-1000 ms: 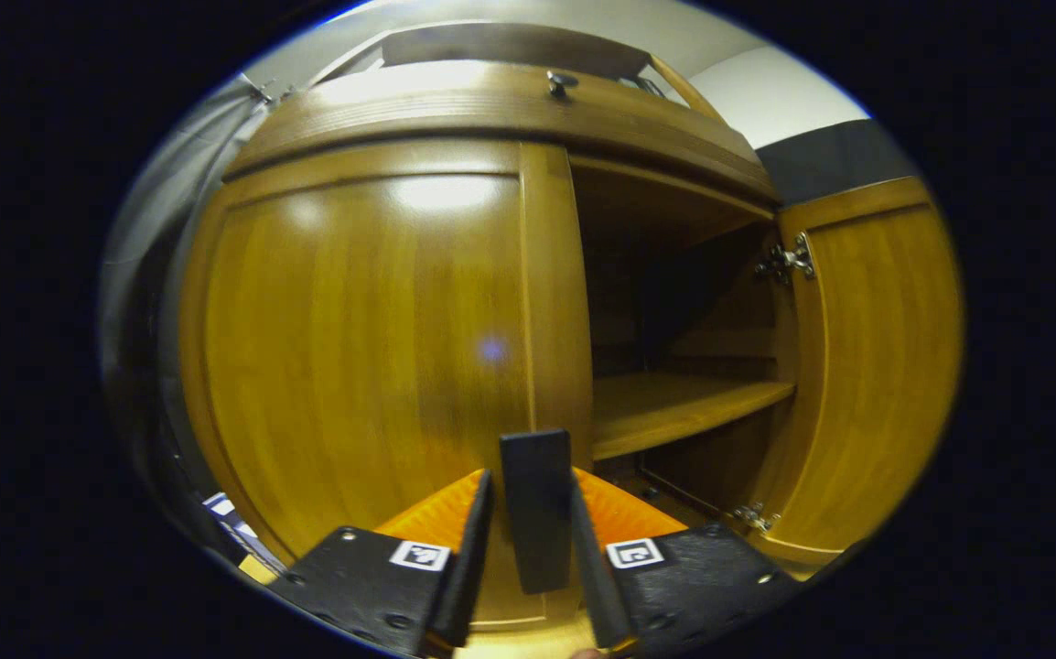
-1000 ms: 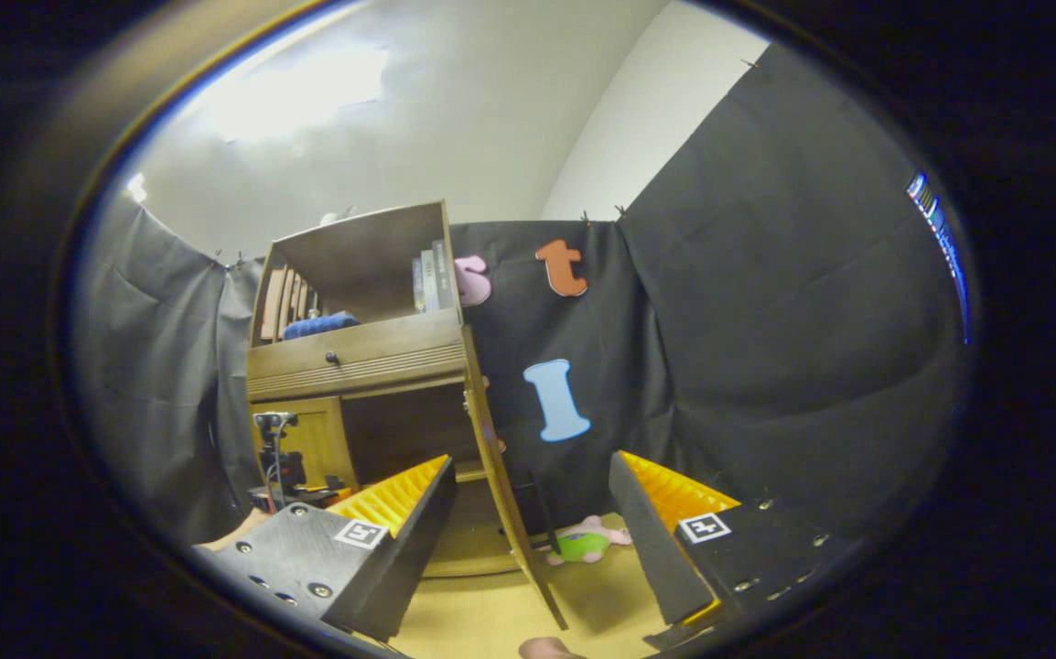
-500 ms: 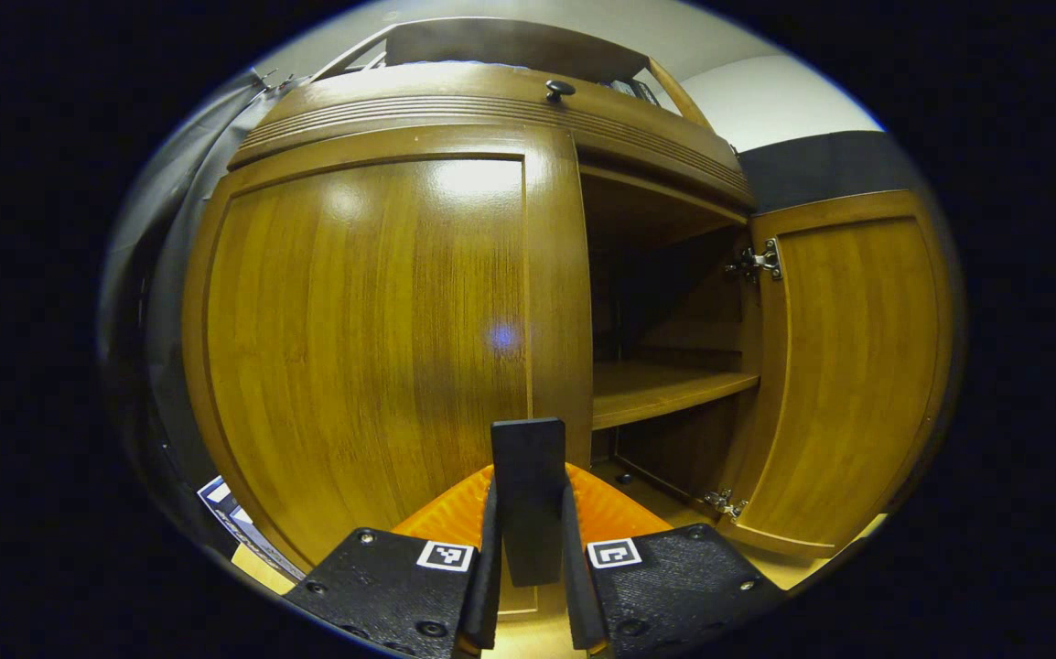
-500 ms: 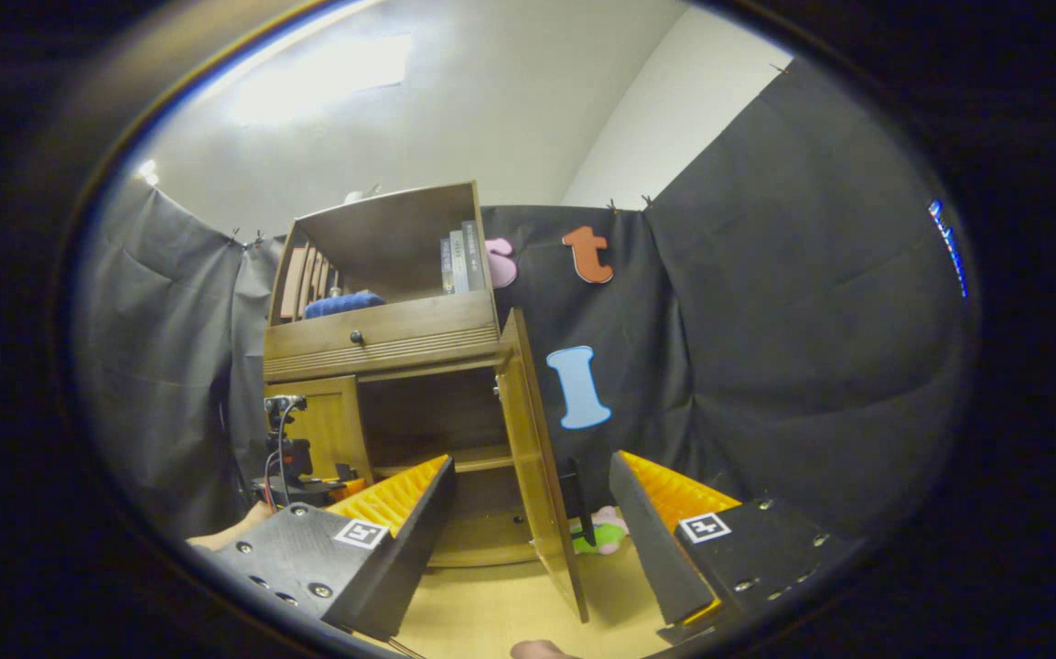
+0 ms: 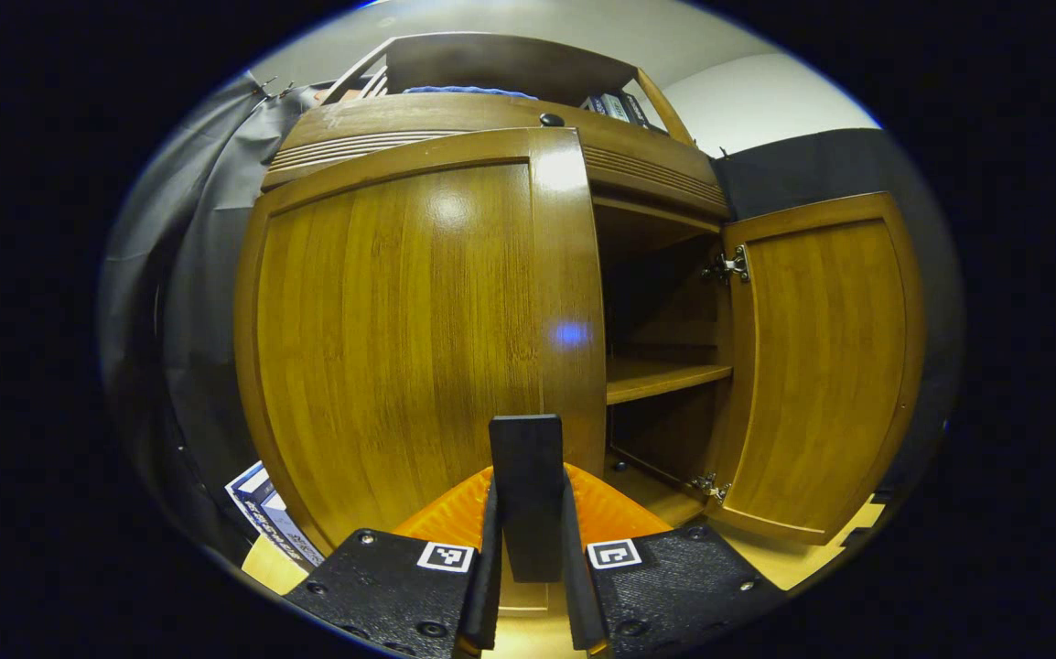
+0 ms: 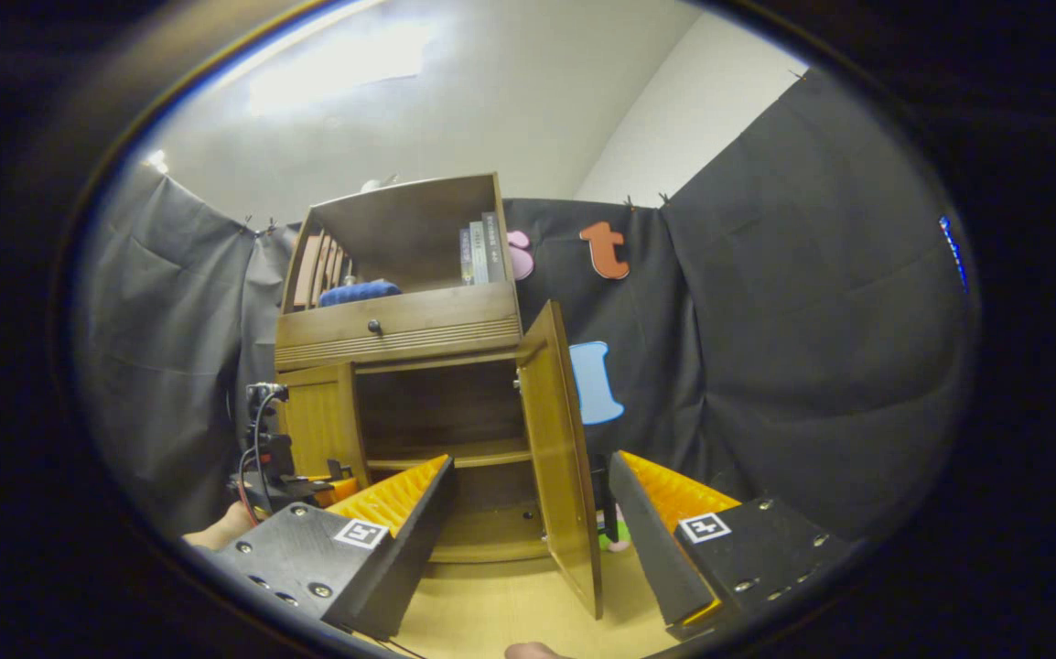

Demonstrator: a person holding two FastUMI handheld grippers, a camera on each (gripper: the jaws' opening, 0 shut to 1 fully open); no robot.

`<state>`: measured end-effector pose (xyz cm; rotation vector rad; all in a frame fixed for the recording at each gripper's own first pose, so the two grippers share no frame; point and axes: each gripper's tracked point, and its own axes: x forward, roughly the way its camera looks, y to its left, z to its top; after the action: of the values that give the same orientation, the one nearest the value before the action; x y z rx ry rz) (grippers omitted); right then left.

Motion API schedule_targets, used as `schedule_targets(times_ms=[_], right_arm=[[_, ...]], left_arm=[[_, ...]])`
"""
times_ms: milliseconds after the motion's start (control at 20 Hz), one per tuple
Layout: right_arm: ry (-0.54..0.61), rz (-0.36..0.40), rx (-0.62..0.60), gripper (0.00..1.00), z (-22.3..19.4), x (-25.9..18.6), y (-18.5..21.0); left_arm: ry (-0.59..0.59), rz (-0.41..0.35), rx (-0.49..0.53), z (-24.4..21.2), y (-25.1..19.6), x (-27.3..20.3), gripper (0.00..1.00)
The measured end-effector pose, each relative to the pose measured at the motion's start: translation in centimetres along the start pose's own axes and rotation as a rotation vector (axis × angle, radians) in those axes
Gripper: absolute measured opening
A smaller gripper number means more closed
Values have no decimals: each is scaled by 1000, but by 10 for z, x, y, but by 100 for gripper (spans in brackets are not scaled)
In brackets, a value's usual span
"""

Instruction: Open the right door of the double-door shoe cabinet with the right hand, and open the left door with the left hand.

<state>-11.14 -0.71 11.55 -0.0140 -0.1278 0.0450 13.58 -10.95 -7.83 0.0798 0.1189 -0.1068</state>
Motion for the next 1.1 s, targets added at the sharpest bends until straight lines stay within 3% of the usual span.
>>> schedule_targets(times_ms=[50, 250, 300, 350, 400, 500, 1050, 1100], right_arm=[[5, 3, -1, 100, -3, 1, 2], [18, 7, -4, 96, -7, 5, 9], [20, 7, -5, 99, -9, 3, 11], [21, 7, -6, 96, -11, 4, 11], [22, 8, -6, 99, -11, 5, 14], [28, 12, -4, 96, -15, 5, 15], [40, 25, 21, 99, -20, 6, 32], [41, 23, 18, 96, -21, 8, 34]], left_arm=[[0, 0, -2, 0, 0, 1, 31], [-1, -4, 0, 0, -1, 1, 31], [-1, -6, -1, 0, -1, 1, 33], [-2, -8, -2, -1, -1, 0, 31], [-3, -11, 1, -2, -1, 0, 31], [-3, -15, 10, -2, -1, 0, 31], [8, -41, 16, -6, 1, -9, 31], [4, -38, 20, -6, 2, -9, 29]])
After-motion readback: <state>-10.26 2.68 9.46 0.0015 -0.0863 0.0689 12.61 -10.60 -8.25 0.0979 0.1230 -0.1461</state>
